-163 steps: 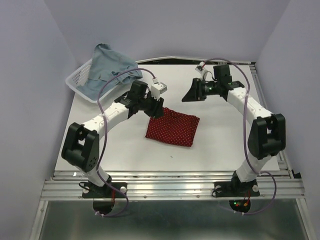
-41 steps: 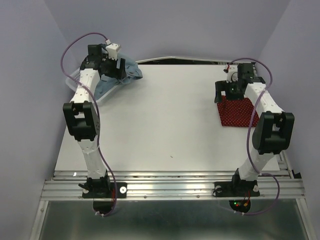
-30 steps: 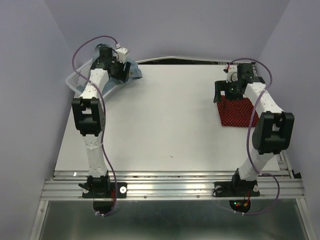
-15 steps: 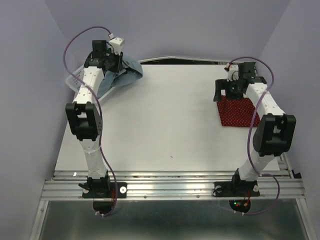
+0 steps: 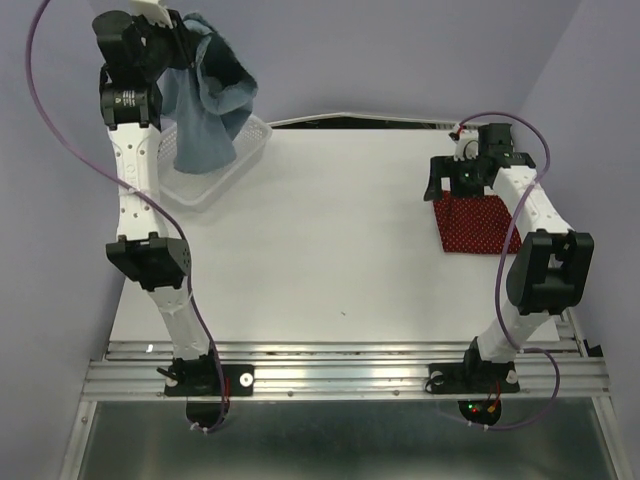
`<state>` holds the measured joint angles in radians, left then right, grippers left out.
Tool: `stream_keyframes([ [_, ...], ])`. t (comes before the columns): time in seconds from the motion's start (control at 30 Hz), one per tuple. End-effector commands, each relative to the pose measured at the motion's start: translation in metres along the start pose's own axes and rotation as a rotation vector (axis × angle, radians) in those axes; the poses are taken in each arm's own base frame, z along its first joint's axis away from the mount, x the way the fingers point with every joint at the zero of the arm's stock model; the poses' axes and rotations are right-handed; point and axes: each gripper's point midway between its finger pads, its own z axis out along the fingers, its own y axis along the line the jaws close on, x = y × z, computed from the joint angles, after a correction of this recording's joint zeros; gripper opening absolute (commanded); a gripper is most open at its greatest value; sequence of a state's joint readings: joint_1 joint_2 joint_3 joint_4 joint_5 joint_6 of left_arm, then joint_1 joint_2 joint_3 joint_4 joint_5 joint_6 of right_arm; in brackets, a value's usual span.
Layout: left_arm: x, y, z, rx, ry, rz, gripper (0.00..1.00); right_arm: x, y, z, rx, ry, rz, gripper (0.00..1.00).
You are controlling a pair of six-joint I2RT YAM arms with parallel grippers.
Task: Fold and stack the skirts
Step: Move the skirt to the center of the board
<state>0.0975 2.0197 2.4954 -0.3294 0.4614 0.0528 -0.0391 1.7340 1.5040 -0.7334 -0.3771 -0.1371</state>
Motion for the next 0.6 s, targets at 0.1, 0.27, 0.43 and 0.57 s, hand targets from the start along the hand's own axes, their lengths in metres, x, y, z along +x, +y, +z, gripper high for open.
stream_keyframes([
  [0.1,-0.169,-0.131,-0.109,0.297,-0.412,0.116,0.00,-0.033,0.033,-0.022,-0.140,-0.113,-0.003,1.00],
  [0.27,-0.146,-0.196,-0.135,0.424,-0.353,0.122,0.00,-0.039,0.061,-0.034,-0.285,-0.144,-0.001,0.98],
  [0.43,-0.058,-0.236,-0.126,0.518,-0.143,0.068,0.00,-0.033,0.093,-0.050,-0.456,-0.165,0.017,0.96],
  [0.57,0.057,-0.272,-0.106,0.621,0.138,-0.013,0.00,-0.013,0.099,-0.045,-0.487,-0.125,-0.007,0.94],
])
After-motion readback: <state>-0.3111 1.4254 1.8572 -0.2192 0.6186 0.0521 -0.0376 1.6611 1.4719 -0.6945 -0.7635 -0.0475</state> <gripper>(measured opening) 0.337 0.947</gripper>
